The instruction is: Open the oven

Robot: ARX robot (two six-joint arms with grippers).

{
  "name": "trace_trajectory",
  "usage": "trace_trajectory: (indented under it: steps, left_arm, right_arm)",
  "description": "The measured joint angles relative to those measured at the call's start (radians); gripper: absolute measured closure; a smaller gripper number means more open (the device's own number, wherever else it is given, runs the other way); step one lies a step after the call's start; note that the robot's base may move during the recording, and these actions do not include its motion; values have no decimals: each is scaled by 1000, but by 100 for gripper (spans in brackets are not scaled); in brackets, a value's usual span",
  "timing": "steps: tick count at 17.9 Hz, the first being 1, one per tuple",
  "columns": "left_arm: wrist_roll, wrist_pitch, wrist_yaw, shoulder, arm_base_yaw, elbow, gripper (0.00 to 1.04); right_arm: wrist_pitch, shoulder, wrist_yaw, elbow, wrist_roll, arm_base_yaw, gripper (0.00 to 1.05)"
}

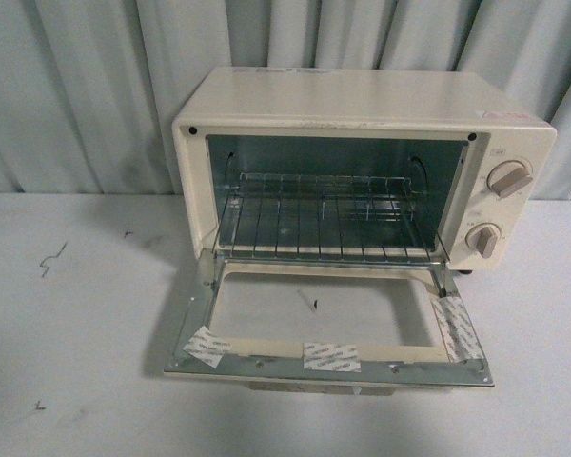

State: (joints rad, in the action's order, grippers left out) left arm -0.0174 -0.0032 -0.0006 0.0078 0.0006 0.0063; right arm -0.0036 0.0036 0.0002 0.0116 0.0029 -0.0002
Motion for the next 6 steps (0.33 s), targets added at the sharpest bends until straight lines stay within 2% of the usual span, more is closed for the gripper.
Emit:
trace_trajectory:
  steps: [6]
  left_arm:
    - [0,0,0,0,0,0,7]
  right_arm:
    - [0,0,0,0,0,0,6]
